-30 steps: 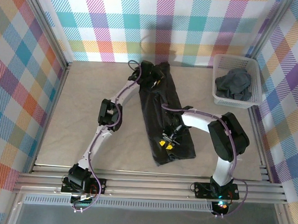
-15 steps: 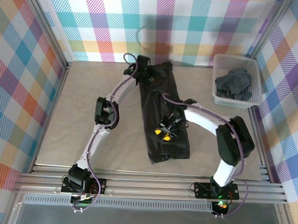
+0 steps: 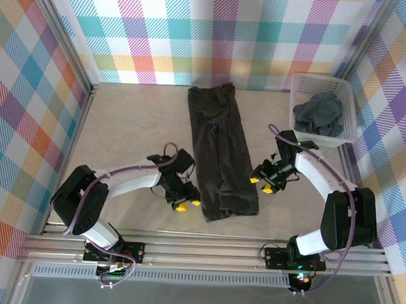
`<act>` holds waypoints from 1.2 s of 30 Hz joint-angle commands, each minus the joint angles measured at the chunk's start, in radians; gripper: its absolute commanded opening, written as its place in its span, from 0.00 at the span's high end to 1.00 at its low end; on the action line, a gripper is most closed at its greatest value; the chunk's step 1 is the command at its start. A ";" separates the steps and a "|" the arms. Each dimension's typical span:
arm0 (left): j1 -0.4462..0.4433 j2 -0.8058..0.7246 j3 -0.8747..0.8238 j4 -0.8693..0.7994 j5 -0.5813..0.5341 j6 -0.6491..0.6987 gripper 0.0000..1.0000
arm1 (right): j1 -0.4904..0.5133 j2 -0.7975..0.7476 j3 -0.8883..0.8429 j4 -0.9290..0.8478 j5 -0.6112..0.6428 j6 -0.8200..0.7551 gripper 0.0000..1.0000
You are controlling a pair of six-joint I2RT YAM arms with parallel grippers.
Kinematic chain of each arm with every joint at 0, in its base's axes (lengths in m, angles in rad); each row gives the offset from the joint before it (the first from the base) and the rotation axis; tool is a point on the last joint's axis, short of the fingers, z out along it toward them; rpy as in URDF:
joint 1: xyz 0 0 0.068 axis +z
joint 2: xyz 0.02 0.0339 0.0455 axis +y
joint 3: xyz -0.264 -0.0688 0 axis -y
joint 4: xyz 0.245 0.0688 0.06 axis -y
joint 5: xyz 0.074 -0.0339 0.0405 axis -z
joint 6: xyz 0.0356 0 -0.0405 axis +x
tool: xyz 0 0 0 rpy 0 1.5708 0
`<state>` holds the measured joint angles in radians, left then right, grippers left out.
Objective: Fold and stack the t-shirts
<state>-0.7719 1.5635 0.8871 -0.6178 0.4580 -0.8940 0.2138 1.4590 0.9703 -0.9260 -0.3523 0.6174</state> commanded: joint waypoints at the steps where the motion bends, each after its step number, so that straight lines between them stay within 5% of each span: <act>1: -0.102 0.049 0.015 0.154 0.025 -0.091 0.49 | 0.002 0.031 -0.039 0.001 0.003 -0.058 0.51; 10: -0.204 0.174 0.022 0.286 -0.022 -0.181 0.52 | 0.002 0.065 -0.113 0.025 0.007 -0.079 0.51; 19: -0.205 0.128 0.024 0.197 -0.099 -0.155 0.93 | 0.037 0.024 -0.208 0.053 -0.027 -0.015 0.52; 32: -0.190 0.080 -0.020 0.158 -0.057 -0.109 1.00 | 0.104 0.065 -0.225 0.131 0.014 0.035 0.65; 36: -0.188 0.060 -0.023 0.131 -0.064 -0.100 1.00 | 0.106 0.065 -0.158 0.088 0.046 -0.012 0.59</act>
<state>-0.9634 1.6619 0.8791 -0.4202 0.3988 -1.0203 0.3141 1.5242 0.7490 -0.8078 -0.3439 0.6449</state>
